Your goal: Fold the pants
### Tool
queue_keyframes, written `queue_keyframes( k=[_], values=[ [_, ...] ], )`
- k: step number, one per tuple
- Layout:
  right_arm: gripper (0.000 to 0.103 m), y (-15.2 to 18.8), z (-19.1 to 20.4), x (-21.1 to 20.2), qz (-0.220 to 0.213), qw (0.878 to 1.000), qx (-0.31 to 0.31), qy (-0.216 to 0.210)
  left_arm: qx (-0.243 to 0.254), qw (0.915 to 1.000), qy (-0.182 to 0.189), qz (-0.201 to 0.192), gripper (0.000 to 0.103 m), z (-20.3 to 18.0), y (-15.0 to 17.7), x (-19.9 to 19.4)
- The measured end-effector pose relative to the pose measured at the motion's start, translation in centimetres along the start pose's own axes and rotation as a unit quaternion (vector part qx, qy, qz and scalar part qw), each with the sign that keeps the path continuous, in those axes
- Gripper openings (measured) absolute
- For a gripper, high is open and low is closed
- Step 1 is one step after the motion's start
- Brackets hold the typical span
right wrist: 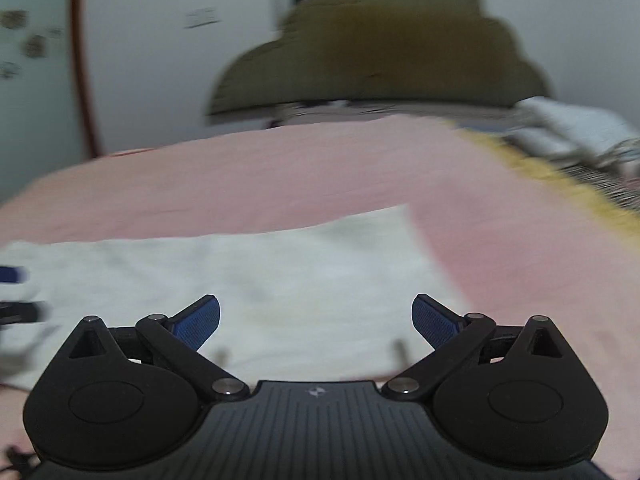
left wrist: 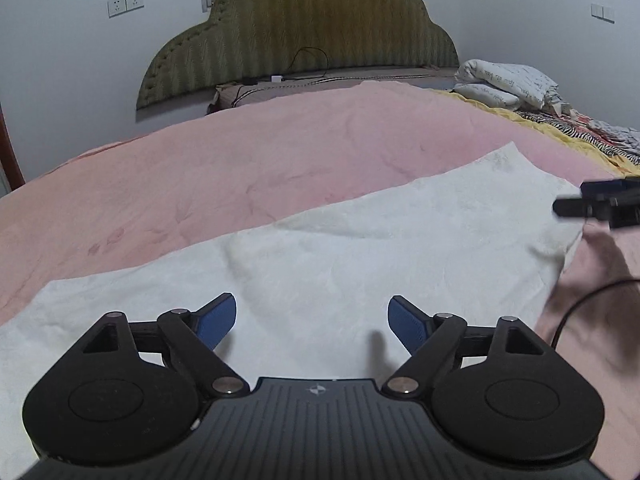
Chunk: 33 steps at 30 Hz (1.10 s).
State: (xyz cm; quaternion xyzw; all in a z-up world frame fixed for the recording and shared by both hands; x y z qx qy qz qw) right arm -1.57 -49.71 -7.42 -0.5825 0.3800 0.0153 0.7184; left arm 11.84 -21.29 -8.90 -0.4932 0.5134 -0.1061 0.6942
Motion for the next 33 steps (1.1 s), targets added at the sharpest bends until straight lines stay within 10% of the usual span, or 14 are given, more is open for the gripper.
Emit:
queue_keyframes(
  k=[4,9,15,19,26,33],
  values=[
    [0.103,3.1,2.5,2.2,0.06,0.994,-0.091,0.01,0.039,0.999,0.009,0.021,0.086,-2.5,1.7,1.5],
    [0.103,3.9,0.6,1.2,0.094,0.994,-0.056,-0.007,0.073,0.9973,0.004,0.006,0.085,-3.8,1.9,0.9],
    [0.103,2.0,0.2,-0.4,0.034,0.999,-0.01,0.0,-0.003,0.9997,-0.003,-0.024,0.095,-4.1,-1.7,2.4],
    [0.103,4.6,1.2,0.4,0.081,0.995,-0.054,-0.003,0.034,0.9974,0.04,0.049,0.089,-6.3,0.5,4.6],
    [0.103,4.1,-5.0,-1.0,0.061,0.974,0.21,-0.052,0.025,0.9987,0.043,0.01,0.093,-6.1,1.3,4.0],
    [0.103,1.7,-6.5,2.8,0.007,0.956,0.287,-0.063,0.007,0.9992,0.038,0.003,0.101,-5.7,1.4,4.3]
  ],
)
Point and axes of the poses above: each gripper's, at about its wrist camera, not at the fingertips, and x roughly the way its jaws point, z to its left, y to its underside, the point moved 9 cm from there along x, roughly the way its jaws point, and after that the axes turned 9 degrees about y, right-handed, at the moved point
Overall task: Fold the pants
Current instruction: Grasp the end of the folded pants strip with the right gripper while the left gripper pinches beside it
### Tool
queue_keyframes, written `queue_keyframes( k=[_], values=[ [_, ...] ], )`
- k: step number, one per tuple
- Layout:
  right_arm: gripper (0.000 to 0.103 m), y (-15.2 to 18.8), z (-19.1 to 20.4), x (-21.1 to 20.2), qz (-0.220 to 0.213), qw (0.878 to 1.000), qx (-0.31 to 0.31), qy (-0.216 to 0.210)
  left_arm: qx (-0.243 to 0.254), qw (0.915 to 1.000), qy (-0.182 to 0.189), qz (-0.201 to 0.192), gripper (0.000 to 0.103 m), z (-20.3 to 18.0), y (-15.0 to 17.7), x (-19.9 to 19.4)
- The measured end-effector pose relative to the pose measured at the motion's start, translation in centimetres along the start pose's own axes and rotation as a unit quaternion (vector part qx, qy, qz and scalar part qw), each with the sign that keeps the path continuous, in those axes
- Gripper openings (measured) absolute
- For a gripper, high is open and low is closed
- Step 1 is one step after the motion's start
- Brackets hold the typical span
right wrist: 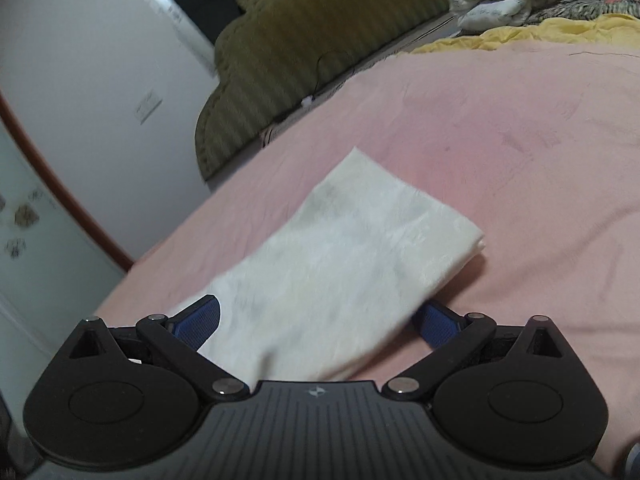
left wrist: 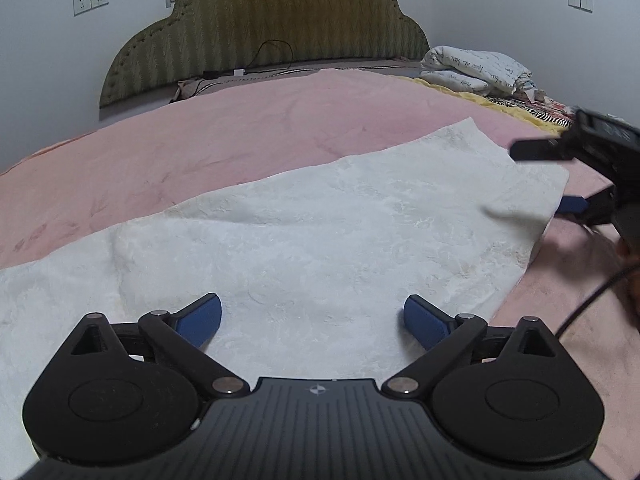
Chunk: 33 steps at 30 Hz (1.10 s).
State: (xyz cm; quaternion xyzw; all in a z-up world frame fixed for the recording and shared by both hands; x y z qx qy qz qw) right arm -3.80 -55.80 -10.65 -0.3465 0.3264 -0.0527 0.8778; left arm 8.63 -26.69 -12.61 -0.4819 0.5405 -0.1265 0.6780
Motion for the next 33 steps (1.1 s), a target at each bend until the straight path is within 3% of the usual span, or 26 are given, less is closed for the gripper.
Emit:
queue_keyframes(
  k=[1,3,4,5,8,10,11,13,15,18,20,22,23,26,29,30,31,32,33],
  values=[
    [0.1,-0.5,-0.2,0.5,-0.009,1.0,0.011,0.005,-0.001,1.0,0.001,0.0,0.102,0.1,0.0,0.0],
    [0.075,-1.2,-0.6,1.2,-0.027,0.999,0.028,0.025,-0.009,0.9999,0.006,0.003,0.103,0.3,0.0,0.2],
    [0.041,-1.4,-1.2,1.7,-0.026,0.998,0.036,0.043,-0.014,0.9998,0.01,0.003,0.102,0.4,0.0,0.2],
    [0.02,-1.6,-1.9,2.2,-0.021,0.997,0.05,0.055,-0.019,0.9997,0.014,0.003,0.101,0.5,-0.1,0.1],
    [0.015,-1.6,-2.2,2.4,-0.02,0.997,0.057,0.047,-0.058,0.9979,0.027,-0.01,0.095,1.7,-1.0,-0.6],
    [0.013,-1.8,0.0,1.5,-0.041,0.996,-0.028,0.069,-0.124,0.9901,0.054,-0.036,0.095,3.4,-2.0,-1.6],
    [0.013,-1.8,1.8,0.9,-0.056,0.992,-0.085,0.076,-0.171,0.9812,0.076,-0.049,0.095,4.5,-2.5,-2.0],
    [0.012,-1.1,6.2,-0.4,-0.082,0.973,-0.203,0.073,-0.28,0.9485,0.136,-0.058,0.097,6.7,-3.1,-2.2],
    [0.012,0.7,10.6,-1.2,-0.092,0.948,-0.301,0.053,-0.379,0.9016,0.203,-0.05,0.097,8.3,-3.3,-1.6],
    [0.012,4.0,14.5,-1.4,-0.083,0.916,-0.391,0.026,-0.476,0.8324,0.28,-0.052,0.103,9.2,-3.5,-0.4],
    [0.012,5.7,15.5,-1.3,-0.075,0.908,-0.412,0.015,-0.517,0.7934,0.318,-0.044,0.103,8.9,-3.5,0.8],
    [0.012,7.0,16.0,-1.2,-0.062,0.907,-0.416,0.002,-0.544,0.7683,0.337,-0.028,0.103,8.2,-3.4,2.1],
    [0.012,7.6,16.2,-1.4,-0.057,0.907,-0.417,-0.005,-0.549,0.7629,0.341,-0.025,0.103,8.0,-3.5,2.6],
    [0.012,8.9,16.8,-2.0,-0.043,0.906,-0.421,-0.026,-0.548,0.7646,0.339,-0.025,0.103,7.6,-4.2,3.6],
    [0.013,10.1,17.6,-2.7,-0.033,0.899,-0.434,-0.042,-0.552,0.7678,0.324,-0.025,0.096,8.2,-4.8,4.2],
    [0.013,10.6,17.9,-3.0,-0.031,0.894,-0.443,-0.049,-0.546,0.7769,0.312,-0.027,0.082,8.7,-4.9,4.2],
    [0.013,11.1,18.2,-3.2,-0.028,0.89,-0.451,-0.054,-0.533,0.7924,0.296,-0.024,0.064,9.2,-5.0,4.1],
    [0.013,11.6,18.5,-3.3,-0.024,0.888,-0.456,-0.057,-0.515,0.8102,0.279,-0.019,0.055,9.7,-4.9,3.8],
    [0.013,12.1,18.9,-3.3,-0.022,0.885,-0.462,-0.059,-0.5,0.8249,0.262,-0.015,0.038,10.2,-4.9,3.5]
  ],
)
Point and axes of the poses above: each gripper's, at about its wrist camera, not at the fingertips, and x roughly the way its jaws point, z to its left, y to its underside, the point moved 9 cm from there along x, roughly the way its jaws point, and after that the axes turned 9 degrees about y, right-handed, at the moved point
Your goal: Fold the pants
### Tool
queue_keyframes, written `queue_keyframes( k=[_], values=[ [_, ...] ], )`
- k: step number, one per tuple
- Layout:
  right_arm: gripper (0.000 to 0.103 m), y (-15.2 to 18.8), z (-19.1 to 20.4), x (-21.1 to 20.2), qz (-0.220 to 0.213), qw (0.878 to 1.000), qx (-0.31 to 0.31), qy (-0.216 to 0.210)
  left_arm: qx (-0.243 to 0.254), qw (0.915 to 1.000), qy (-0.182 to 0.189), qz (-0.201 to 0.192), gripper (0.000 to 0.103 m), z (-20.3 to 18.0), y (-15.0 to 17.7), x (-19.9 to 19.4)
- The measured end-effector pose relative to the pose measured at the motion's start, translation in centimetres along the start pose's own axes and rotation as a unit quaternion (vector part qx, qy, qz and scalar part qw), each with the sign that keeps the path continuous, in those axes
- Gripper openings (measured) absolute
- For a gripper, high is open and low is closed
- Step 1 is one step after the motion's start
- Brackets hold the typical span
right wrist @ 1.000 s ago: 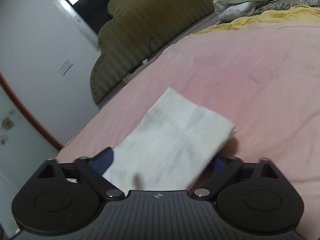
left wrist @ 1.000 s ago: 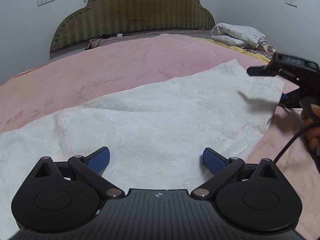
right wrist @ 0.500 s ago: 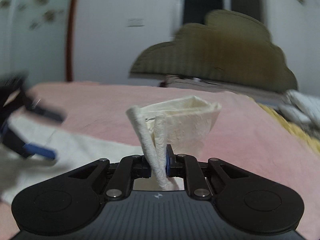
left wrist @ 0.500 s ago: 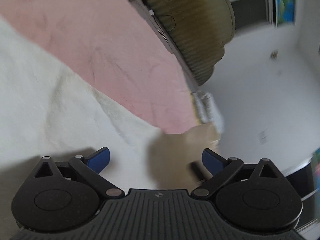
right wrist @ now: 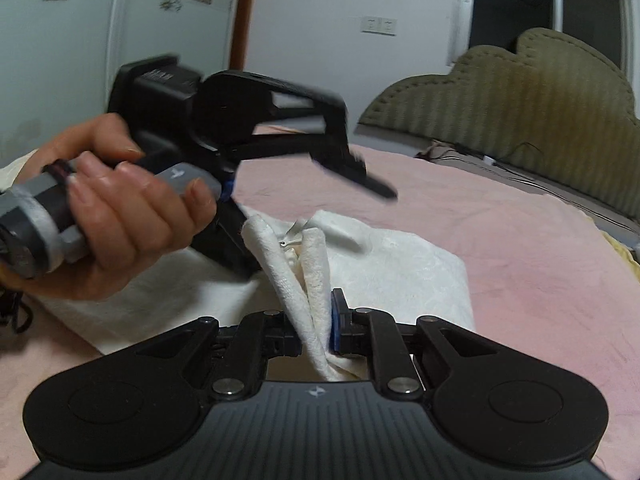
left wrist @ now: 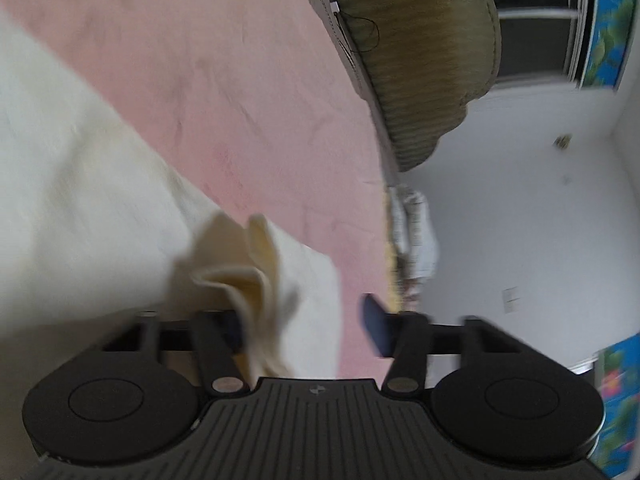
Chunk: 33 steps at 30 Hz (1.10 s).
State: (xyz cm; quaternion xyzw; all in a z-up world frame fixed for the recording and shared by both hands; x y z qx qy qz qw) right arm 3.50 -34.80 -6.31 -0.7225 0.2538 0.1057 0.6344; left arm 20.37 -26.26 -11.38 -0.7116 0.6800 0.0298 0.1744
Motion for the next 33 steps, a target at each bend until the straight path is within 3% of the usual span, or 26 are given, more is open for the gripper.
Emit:
queue_keyframes(
  k=[1,2,7,9,14,16,19,21,22,23,25,27,29,30,31,32,33],
  values=[
    [0.013,-0.2,0.6,0.3,0.001,1.0,-0.007,0.0,0.02,0.9997,-0.017,-0.001,0.024,0.0,-0.3,-0.6],
    [0.013,-0.3,1.1,0.4,0.001,1.0,-0.013,-0.002,0.041,0.9985,-0.035,-0.002,0.019,-0.1,-0.5,-1.3],
    [0.013,-1.5,5.3,1.2,-0.006,0.998,-0.025,-0.049,0.116,0.9864,-0.113,-0.031,0.006,0.2,-1.8,-6.0],
    [0.013,-2.0,7.2,1.4,-0.012,0.997,-0.038,-0.071,0.143,0.9781,-0.144,-0.045,0.006,0.2,-2.3,-8.2],
    [0.013,-2.4,12.2,2.2,-0.018,0.99,-0.077,-0.116,0.208,0.9477,-0.232,-0.07,0.007,0.8,-3.2,-11.7],
    [0.013,-2.3,13.9,2.7,-0.014,0.988,-0.092,-0.124,0.222,0.9365,-0.263,-0.066,0.014,1.9,-3.2,-12.3],
    [0.027,-1.6,15.4,3.3,0.009,0.984,-0.135,-0.112,0.228,0.9322,-0.274,-0.063,0.022,3.0,-2.7,-13.5],
    [0.045,-1.7,15.6,2.2,0.004,0.981,-0.166,-0.098,0.242,0.9248,-0.286,-0.067,0.031,2.9,-2.5,-14.4],
    [0.059,-1.7,15.6,1.2,0.003,0.978,-0.177,-0.11,0.243,0.9215,-0.294,-0.071,0.04,2.8,-2.6,-15.1],
    [0.064,-1.9,15.2,0.1,0.001,0.976,-0.174,-0.132,0.245,0.9182,-0.301,-0.08,0.042,2.5,-2.6,-15.7],
    [0.064,-2.8,13.8,-2.1,-0.008,0.974,-0.133,-0.185,0.261,0.9046,-0.321,-0.104,0.047,1.8,-3.1,-17.3],
    [0.064,-4.0,11.2,-3.3,-0.019,0.974,-0.068,-0.213,0.286,0.8838,-0.346,-0.132,0.046,0.7,-3.8,-18.5],
    [0.064,-4.6,9.2,-2.6,-0.02,0.98,-0.02,-0.195,0.32,0.8597,-0.372,-0.141,0.047,-0.4,-4.4,-18.5],
    [0.064,-4.4,8.4,-1.5,-0.01,0.986,-0.007,-0.169,0.334,0.853,-0.378,-0.131,0.05,-0.6,-4.6,-17.9],
    [0.064,-3.7,7.7,-0.2,0.009,0.991,0.006,-0.135,0.352,0.8464,-0.384,-0.112,0.054,-0.6,-4.6,-16.8],
    [0.064,-2.8,7.5,0.9,0.035,0.993,0.017,-0.113,0.37,0.8359,-0.396,-0.088,0.065,0.0,-4.5,-15.7],
    [0.064,-1.6,7.6,1.9,0.066,0.992,0.023,-0.108,0.384,0.8212,-0.416,-0.068,0.066,0.8,-4.4,-14.9]
  ],
)
Point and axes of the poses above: each gripper's, at about its wrist camera, not at the fingertips, and x roughly the way its jaws point, z to its left, y to its underside, the point moved 9 cm from there along x, roughly the way its jaws point, and after that the axes turned 9 degrees about y, right-handed, at the moved point
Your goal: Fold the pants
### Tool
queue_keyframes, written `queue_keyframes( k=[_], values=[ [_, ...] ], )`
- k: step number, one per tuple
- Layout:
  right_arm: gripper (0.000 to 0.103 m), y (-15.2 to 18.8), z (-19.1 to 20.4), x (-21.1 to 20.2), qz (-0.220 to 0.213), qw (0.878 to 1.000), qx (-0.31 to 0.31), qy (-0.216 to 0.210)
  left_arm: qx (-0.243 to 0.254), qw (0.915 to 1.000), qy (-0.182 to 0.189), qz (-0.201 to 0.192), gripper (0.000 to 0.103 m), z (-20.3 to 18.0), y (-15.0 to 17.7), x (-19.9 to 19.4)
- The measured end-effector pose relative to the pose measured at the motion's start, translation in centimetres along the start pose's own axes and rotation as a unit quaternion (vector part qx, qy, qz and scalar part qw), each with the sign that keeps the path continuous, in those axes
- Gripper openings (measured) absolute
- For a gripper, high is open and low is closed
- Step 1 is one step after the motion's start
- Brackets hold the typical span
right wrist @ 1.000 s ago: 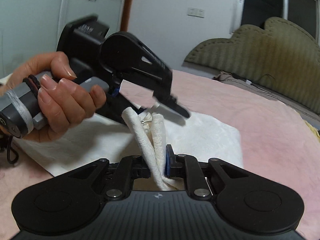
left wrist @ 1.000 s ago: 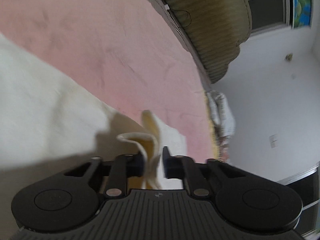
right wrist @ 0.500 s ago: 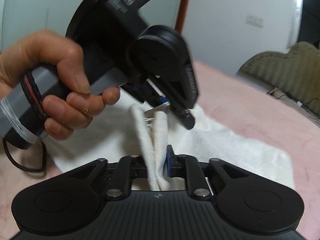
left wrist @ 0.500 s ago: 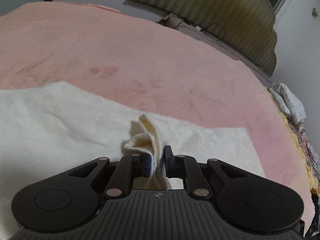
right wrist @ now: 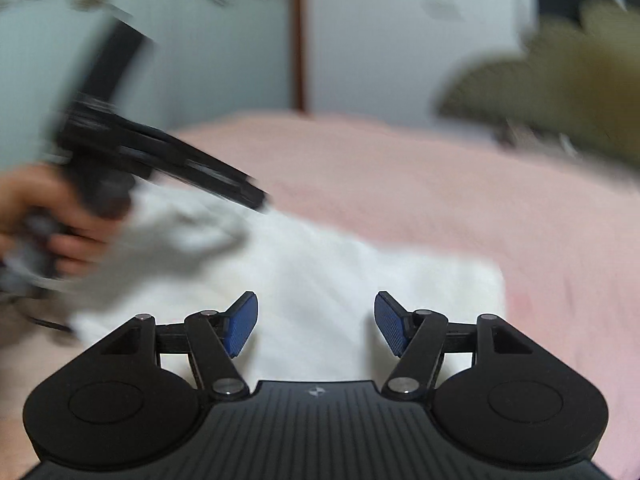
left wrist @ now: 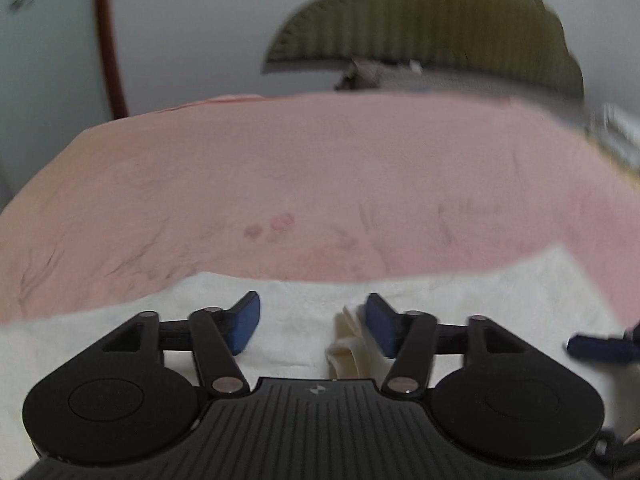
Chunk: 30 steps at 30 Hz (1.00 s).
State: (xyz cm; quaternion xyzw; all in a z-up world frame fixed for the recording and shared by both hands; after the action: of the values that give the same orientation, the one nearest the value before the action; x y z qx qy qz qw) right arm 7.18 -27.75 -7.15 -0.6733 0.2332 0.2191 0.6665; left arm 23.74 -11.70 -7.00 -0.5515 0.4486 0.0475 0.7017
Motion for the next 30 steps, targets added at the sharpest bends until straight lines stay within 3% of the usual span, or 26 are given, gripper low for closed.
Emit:
queue_keyframes(
  k=[2,4,6,8,10,12,13,15,18,22,25,27,29,30],
  values=[
    [0.064,1.8,0.6,1.0,0.031,0.999,-0.022,0.006,0.037,0.9985,-0.039,0.007,0.065,-0.1,1.1,0.6],
    [0.064,1.6,2.0,-0.6,0.005,0.998,-0.058,0.028,0.036,0.9976,-0.058,-0.013,0.065,0.6,1.4,-0.5],
    [0.064,1.0,3.9,-2.5,-0.036,0.996,-0.079,0.016,0.002,0.9982,-0.057,-0.018,0.065,1.8,1.7,-1.6],
    [0.064,0.8,6.5,-4.0,-0.069,0.991,-0.118,-0.008,-0.044,0.9982,-0.035,-0.02,0.066,2.8,2.2,-2.9],
    [0.063,1.6,10.0,-5.0,-0.093,0.977,-0.188,-0.026,-0.1,0.9948,0.002,-0.016,0.068,3.5,2.8,-4.2],
    [0.059,2.7,12.3,-4.8,-0.094,0.966,-0.241,-0.024,-0.162,0.9855,0.051,-0.011,0.069,4.0,3.6,-5.1],
    [0.051,3.1,12.9,-4.2,-0.087,0.962,-0.257,-0.019,-0.191,0.9791,0.07,-0.008,0.068,4.2,4.1,-5.6],
    [0.047,3.6,13.2,-3.6,-0.079,0.96,-0.268,-0.007,-0.231,0.968,0.098,-0.005,0.068,4.4,4.8,-6.1],
    [0.038,2.8,12.5,-3.7,-0.082,0.964,-0.253,0.004,-0.246,0.9627,0.112,-0.003,0.068,4.4,5.5,-6.6],
    [0.037,1.9,11.0,-2.5,-0.064,0.969,-0.238,0.008,-0.247,0.9585,0.142,0.002,0.068,2.9,5.7,-6.8],
    [0.037,2.2,11.6,-2.1,-0.066,0.959,-0.275,0.013,-0.258,0.9505,0.173,0.016,0.068,1.5,5.8,-6.7],
    [0.036,2.5,11.7,-1.8,-0.073,0.956,-0.283,0.022,-0.275,0.9398,0.201,0.031,0.068,0.8,6.2,-6.5],
    [0.011,2.4,11.6,-1.7,-0.075,0.963,-0.26,0.008,-0.288,0.9295,0.226,0.046,0.068,0.1,6.5,-6.3],
    [0.011,1.9,11.0,-1.2,-0.076,0.966,-0.245,0.006,-0.293,0.9252,0.235,0.053,0.068,-0.2,6.7,-6.2]
  ],
)
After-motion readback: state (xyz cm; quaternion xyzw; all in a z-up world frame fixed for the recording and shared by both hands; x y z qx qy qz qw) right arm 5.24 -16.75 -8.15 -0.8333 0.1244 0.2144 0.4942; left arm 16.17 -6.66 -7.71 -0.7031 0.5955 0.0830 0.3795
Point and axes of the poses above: each gripper's, at about its wrist camera, not at the fingertips, and x roughly the way its jaws point, z to its left, y to its underside, the point moved 9 cm from there along x, roughly the way its jaws point, and after that the axes turned 9 degrees about y, right-handed, at the moved point
